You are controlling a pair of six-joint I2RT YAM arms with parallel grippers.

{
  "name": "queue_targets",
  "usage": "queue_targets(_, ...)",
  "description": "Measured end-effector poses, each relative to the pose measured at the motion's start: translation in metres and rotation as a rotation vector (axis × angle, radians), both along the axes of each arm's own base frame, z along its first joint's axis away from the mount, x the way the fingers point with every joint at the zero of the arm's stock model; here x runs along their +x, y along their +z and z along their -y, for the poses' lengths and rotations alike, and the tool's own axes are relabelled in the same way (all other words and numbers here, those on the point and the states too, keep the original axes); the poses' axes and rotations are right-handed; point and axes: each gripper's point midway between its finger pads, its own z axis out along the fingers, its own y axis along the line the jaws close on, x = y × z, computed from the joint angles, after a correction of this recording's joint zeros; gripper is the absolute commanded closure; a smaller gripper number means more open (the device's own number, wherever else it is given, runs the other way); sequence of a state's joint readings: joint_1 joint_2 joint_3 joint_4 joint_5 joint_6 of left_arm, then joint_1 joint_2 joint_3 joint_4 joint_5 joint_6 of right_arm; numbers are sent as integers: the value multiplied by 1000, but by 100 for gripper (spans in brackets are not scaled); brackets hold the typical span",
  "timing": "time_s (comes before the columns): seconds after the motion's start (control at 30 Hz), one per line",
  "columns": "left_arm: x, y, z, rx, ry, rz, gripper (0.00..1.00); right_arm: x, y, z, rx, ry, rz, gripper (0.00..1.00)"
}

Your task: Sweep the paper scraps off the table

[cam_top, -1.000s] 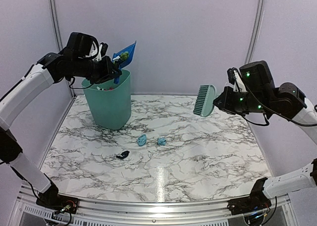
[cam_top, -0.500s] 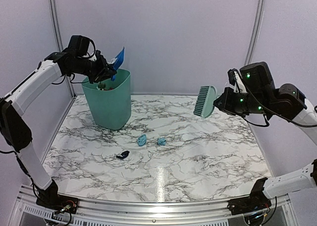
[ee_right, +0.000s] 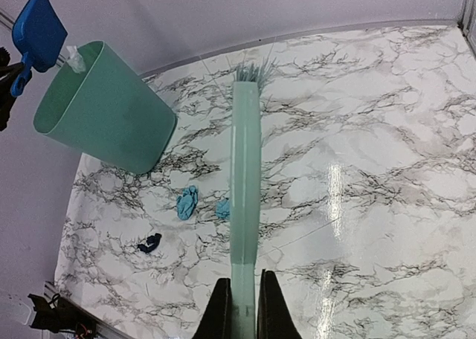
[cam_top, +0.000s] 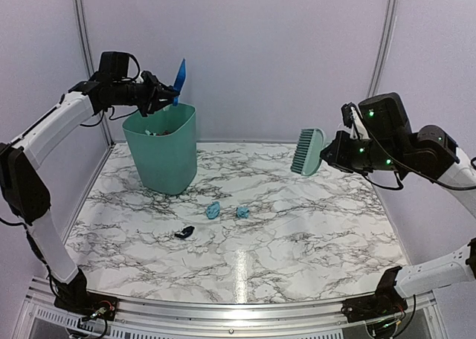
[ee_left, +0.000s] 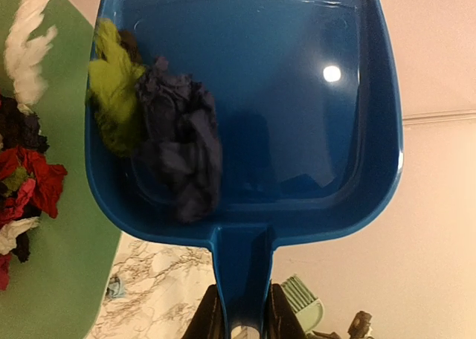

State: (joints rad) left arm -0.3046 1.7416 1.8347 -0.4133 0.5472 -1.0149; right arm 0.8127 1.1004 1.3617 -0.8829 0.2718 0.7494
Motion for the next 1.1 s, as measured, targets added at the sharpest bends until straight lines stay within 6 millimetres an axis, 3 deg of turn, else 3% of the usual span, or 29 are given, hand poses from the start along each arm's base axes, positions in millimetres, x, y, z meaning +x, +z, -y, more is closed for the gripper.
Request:
queue_targets(0.37, 8, -17, 2, -237, 46, -93, 100, 4, -4, 1, -23, -1, -3, 100)
queue_targets(0.47, 6, -10, 0, -283, 61, -80, 100, 4, -4, 1, -23, -1, -3, 100)
queue_targets(0.8, -18, 45, -14, -347, 88, 63, 100, 5, -2, 1, -19, -3, 4, 100)
queue_targets(0.93, -30, 53, -24, -300, 117, 103, 100, 6, -2, 0, -15, -2, 8, 100)
queue_targets(1.1, -44, 47, -32, -217, 128, 120, 100, 10, -5, -6, -28, 22, 6, 100)
